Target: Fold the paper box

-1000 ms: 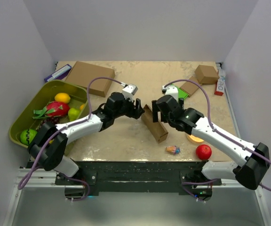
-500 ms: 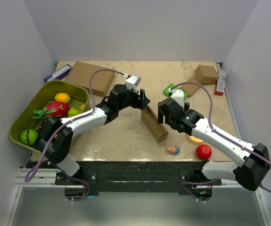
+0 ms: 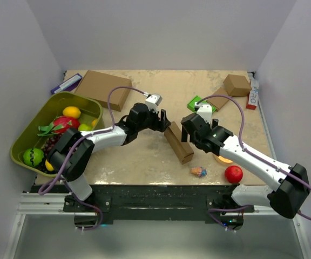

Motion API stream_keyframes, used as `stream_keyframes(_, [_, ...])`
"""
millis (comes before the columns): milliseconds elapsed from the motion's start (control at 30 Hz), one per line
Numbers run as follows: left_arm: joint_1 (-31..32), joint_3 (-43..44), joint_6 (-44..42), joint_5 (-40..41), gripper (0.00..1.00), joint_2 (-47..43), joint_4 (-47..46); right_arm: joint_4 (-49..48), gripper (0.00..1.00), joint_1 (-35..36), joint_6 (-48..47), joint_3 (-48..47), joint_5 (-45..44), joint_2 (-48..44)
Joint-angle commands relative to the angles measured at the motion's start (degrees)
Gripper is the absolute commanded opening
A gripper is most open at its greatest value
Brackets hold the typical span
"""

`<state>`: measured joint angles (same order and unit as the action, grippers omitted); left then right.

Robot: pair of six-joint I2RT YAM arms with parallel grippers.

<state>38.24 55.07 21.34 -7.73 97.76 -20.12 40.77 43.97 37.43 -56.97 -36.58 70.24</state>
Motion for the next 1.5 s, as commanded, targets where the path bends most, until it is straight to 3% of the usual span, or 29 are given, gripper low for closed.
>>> stream_keyframes(0, [-0.4, -3.6, 0.6, -0.1, 0.71, 0.0, -1.6, -0.7, 0.93, 0.1, 1.7, 0.0, -1.8, 0.5])
stream_keyframes(367, [-0.4, -6.4, 0.4, 0.9, 0.69, 1.0, -1.4, -5.9, 0.91, 3.4, -4.7, 2.6, 8.6, -3.0])
stream_keyframes(400, [-0.4, -6.4, 0.2, 0.9, 0.69, 1.0, -1.3, -5.0, 0.89, 3.9, -4.4, 2.5, 8.7, -3.0])
stream_keyframes(467, [-0.4, -6.0, 0.0, 0.9, 0.68, 1.0, -1.2, -4.0, 0.74, 4.5, -3.6, 2.4, 9.2, -3.1])
stream_keyframes(567, [-0.4, -5.8, -0.2, 0.8, 0.67, 1.2, -0.6, -3.2, 0.65, 4.7, -2.5, 3.1, 10.5, -4.1])
stream_keyframes(867, [-0.4, -5.9, -0.1, 0.3, 0.63, 2.1, -1.0, -3.8, 0.51, 4.8, 0.4, 7.7, 13.6, -4.1])
stream_keyframes(1067, [-0.4, -8.5, 1.5, 0.5, 0.62, 2.4, -2.1, -4.7, 0.35, 5.2, 2.5, 11.3, 15.4, -1.4])
stream_keyframes(1333, [-0.4, -9.7, 3.1, 0.2, 0.59, 2.3, -3.0, -0.7, 0.34, 5.3, 4.3, 10.3, 11.4, 0.8])
stream_keyframes(1433, [-0.4, -7.5, 2.1, 0.3, 0.62, 0.6, -0.9, 0.4, 0.44, 5.3, 4.3, 8.1, 11.4, -0.1])
stream_keyframes(1467, [-0.4, -6.0, 1.9, 0.3, 0.63, 0.2, -0.1, 0.6, 0.52, 5.3, 3.8, 6.5, 11.5, -0.4])
